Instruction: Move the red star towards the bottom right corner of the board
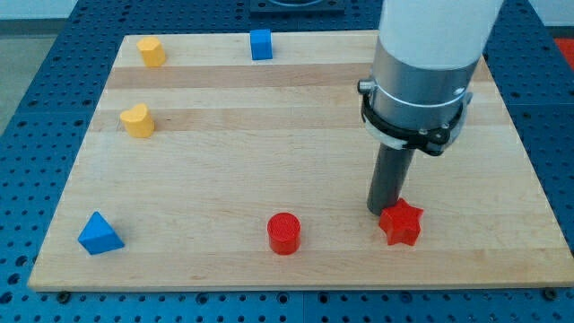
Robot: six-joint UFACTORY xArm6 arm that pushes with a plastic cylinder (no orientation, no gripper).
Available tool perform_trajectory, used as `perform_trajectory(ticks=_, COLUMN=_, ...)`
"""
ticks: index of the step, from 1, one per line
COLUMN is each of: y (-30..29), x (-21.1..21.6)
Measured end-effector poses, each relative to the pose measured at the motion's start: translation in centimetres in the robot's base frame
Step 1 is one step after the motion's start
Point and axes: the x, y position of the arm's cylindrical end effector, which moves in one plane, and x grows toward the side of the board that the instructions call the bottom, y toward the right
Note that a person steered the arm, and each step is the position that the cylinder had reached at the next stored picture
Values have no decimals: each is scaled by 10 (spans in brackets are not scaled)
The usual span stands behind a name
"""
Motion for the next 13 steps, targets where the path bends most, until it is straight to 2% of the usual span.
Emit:
perform_trajectory(ticks=3, y=38, x=3)
perform_trajectory(ticks=6, y=-20, x=7)
perform_trajectory(ticks=7, y=-10, x=27)
perform_trajectory(ticks=13, y=50, x=27)
